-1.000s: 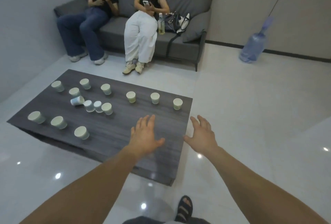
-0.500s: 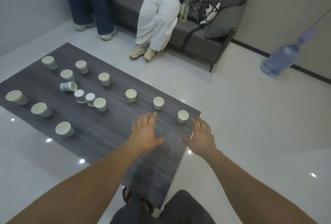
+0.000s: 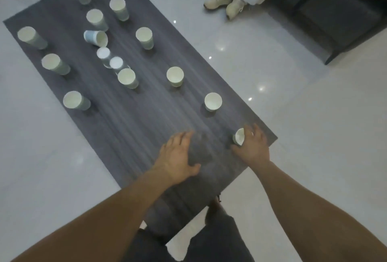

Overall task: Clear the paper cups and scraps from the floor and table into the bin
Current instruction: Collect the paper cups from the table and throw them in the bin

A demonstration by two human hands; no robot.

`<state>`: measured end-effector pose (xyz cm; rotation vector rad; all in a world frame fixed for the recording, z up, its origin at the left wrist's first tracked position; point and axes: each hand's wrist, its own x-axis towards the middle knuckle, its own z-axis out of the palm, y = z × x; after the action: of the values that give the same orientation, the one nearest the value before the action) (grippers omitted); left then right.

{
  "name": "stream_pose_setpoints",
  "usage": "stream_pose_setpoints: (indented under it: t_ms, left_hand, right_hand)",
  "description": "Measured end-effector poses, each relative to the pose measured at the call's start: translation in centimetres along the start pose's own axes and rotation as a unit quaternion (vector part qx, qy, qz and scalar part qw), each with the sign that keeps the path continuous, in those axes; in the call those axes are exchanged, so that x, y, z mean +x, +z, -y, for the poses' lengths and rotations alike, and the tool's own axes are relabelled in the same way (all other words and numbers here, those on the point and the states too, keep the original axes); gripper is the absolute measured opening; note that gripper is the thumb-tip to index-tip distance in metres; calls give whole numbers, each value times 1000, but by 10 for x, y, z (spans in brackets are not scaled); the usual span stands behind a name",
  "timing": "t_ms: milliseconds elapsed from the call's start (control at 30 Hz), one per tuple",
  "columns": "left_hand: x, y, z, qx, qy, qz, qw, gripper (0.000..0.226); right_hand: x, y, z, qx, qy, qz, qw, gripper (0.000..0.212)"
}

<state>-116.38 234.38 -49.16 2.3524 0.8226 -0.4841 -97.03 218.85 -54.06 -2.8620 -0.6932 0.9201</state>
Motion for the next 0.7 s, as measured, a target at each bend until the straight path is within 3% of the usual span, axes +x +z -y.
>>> stream_pose_setpoints:
  t_ms: [167,300,400,500,700]
  left_hand:
    - [48,59,-16,-39,-26,44,998,107]
    - [78,94,-33,-95,-23,58,993,106]
    - [90,104,-38,-148,-25,38,988,106]
    - [97,105,-33,-200,-34,9,979,104]
    - [89,100,-10,-262,-59,-78,960,76]
  right_hand:
    - [60,34,-23,6,-21,36,999,86]
    - [67,51,-33,16,-67,40,997,71]
    - [61,52,-21,94,-113,31,989,74]
    - [52,47,-1,164,-169,86,968,83]
    - [61,28,33,169,-269,179,931,83]
